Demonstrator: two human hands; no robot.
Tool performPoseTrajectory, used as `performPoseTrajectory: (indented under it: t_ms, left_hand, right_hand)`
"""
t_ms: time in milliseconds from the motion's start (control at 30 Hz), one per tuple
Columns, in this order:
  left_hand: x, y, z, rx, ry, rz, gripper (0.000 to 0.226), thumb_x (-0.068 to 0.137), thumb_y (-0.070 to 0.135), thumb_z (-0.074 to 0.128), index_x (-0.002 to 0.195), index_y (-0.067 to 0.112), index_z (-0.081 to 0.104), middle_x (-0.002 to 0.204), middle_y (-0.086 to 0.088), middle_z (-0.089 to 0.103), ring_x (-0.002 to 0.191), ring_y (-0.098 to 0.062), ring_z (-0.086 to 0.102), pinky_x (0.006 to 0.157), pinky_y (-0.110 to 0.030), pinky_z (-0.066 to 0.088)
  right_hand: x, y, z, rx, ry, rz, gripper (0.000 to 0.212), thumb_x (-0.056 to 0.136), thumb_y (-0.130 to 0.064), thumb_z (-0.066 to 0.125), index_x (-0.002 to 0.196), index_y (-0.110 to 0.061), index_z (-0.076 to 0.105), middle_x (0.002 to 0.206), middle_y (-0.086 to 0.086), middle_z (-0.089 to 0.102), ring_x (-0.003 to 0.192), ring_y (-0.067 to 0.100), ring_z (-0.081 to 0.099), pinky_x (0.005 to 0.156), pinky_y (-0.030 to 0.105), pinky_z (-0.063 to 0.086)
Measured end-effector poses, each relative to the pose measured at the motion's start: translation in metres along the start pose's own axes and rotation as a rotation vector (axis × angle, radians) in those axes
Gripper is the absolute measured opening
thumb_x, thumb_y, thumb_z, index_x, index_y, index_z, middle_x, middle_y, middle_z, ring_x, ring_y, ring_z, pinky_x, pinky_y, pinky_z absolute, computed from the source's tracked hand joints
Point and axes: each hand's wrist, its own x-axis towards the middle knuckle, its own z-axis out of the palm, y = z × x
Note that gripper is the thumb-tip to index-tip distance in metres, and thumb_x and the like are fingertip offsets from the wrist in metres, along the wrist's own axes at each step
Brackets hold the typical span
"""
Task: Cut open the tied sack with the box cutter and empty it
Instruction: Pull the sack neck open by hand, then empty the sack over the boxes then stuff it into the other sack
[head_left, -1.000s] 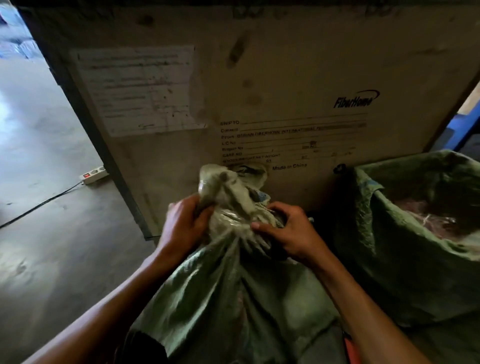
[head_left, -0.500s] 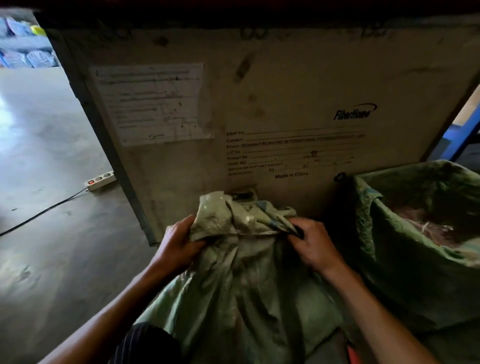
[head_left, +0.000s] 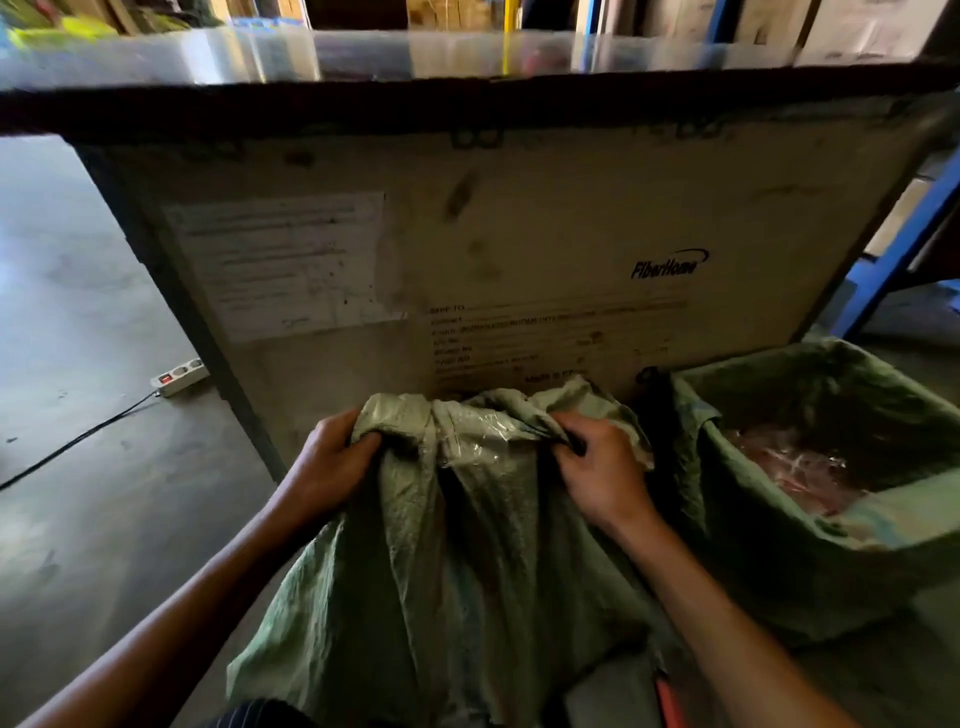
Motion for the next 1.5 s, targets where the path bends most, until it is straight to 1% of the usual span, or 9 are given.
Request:
performPoseTrajectory:
  t_ms: [200, 400, 533, 633, 767, 1067, 1200, 1367, 1500]
  left_hand:
    - [-0.016, 0.127, -0.050, -0.217, -0.195, -0.226, 0.015, 0.080, 0.024, 0.058, 0.072, 0.021, 0.071, 0.071, 0.005, 0.071, 0.078, -0.018, 0.063, 0.063, -0.027, 0.047]
    - [-0.016, 0.315, -0.094, 0.249, -0.410, 0.241, 0.029, 0.082, 0.034, 0.070, 0.107, 0.019, 0.069, 0.102, 0.015, 0.062, 0.098, -0.006, 0.059, 0.075, 0.002, 0.036]
    - [-0.019, 0.438, -0.096, -0.062, -0.411, 0.270, 0.019, 0.083, 0.034, 0.062, 0.096, 0.022, 0.071, 0.098, 0.005, 0.073, 0.097, -0.010, 0.066, 0.087, -0.036, 0.053]
    - [-0.027, 0.531, -0.085, -0.408, -0.403, 0.216, 0.010, 0.083, 0.021, 0.065, 0.088, 0.022, 0.073, 0.092, 0.002, 0.076, 0.092, -0.013, 0.069, 0.087, -0.037, 0.054]
    - [-0.057, 0.630, -0.044, -0.544, -0.473, 0.261, 0.008, 0.081, 0.003, 0.061, 0.076, -0.002, 0.064, 0.071, -0.008, 0.062, 0.066, -0.013, 0.057, 0.063, -0.028, 0.047]
    - [-0.193, 0.756, 0.037, -0.689, -0.612, 0.299, 0.009, 0.066, 0.014, 0.054, 0.056, 0.015, 0.056, 0.061, -0.001, 0.060, 0.061, -0.017, 0.058, 0.057, -0.033, 0.051]
    - [-0.238, 0.807, 0.053, -0.821, -0.617, 0.238, 0.021, 0.076, 0.004, 0.056, 0.062, 0.018, 0.051, 0.066, -0.003, 0.059, 0.063, -0.016, 0.057, 0.053, -0.027, 0.047]
    - [-0.275, 0.849, 0.082, -0.966, -0.765, 0.212, 0.028, 0.081, -0.006, 0.055, 0.065, 0.015, 0.049, 0.040, 0.007, 0.056, 0.037, -0.001, 0.053, 0.040, -0.019, 0.045]
    - [-0.320, 0.872, 0.107, -1.034, -0.900, 0.209, 0.018, 0.084, -0.007, 0.052, 0.074, 0.008, 0.056, 0.036, 0.010, 0.055, 0.035, -0.001, 0.054, 0.038, -0.017, 0.044]
  right_hand:
    - [0.012, -0.106, -0.069, 0.012, 0.054, 0.081, 0.029, 0.082, 0.003, 0.059, 0.109, -0.004, 0.069, 0.107, 0.007, 0.071, 0.102, 0.017, 0.064, 0.089, 0.018, 0.048]
    - [0.030, -0.247, -0.202, -0.117, 0.126, 0.147, 0.036, 0.078, 0.009, 0.059, 0.113, 0.004, 0.064, 0.115, 0.020, 0.066, 0.107, 0.020, 0.059, 0.094, 0.015, 0.036]
    - [0.022, -0.325, -0.296, -0.287, 0.166, 0.084, 0.033, 0.079, -0.023, 0.059, 0.110, -0.013, 0.068, 0.108, 0.015, 0.072, 0.103, 0.031, 0.065, 0.089, 0.052, 0.048]
    - [0.006, -0.372, -0.368, -0.457, 0.180, 0.197, 0.039, 0.087, -0.036, 0.048, 0.116, -0.014, 0.062, 0.115, 0.022, 0.063, 0.111, 0.035, 0.057, 0.092, 0.044, 0.044]
    - [-0.057, -0.420, -0.435, -0.266, 0.279, 0.293, 0.025, 0.096, -0.023, 0.045, 0.100, -0.012, 0.067, 0.090, 0.002, 0.068, 0.083, 0.011, 0.059, 0.082, 0.033, 0.045]
    - [-0.277, -0.422, -0.445, -0.371, 0.614, 0.577, 0.085, 0.077, -0.059, 0.060, 0.145, -0.027, 0.020, 0.146, -0.002, 0.039, 0.129, 0.014, 0.041, 0.105, 0.036, 0.039]
    - [-0.366, -0.399, -0.452, -0.531, 0.702, 0.768, 0.047, 0.082, -0.050, 0.060, 0.115, -0.016, 0.051, 0.114, 0.005, 0.057, 0.103, 0.021, 0.054, 0.078, 0.028, 0.041]
    - [-0.490, -0.350, -0.467, -0.689, 0.929, 1.014, 0.042, 0.082, -0.023, 0.055, 0.120, -0.005, 0.059, 0.118, 0.019, 0.065, 0.109, 0.035, 0.061, 0.097, 0.040, 0.044]
    - [-0.580, -0.337, -0.491, -0.631, 1.242, 1.195, 0.035, 0.083, -0.027, 0.040, 0.087, -0.006, 0.068, 0.084, 0.018, 0.070, 0.076, 0.032, 0.068, 0.073, 0.034, 0.040]
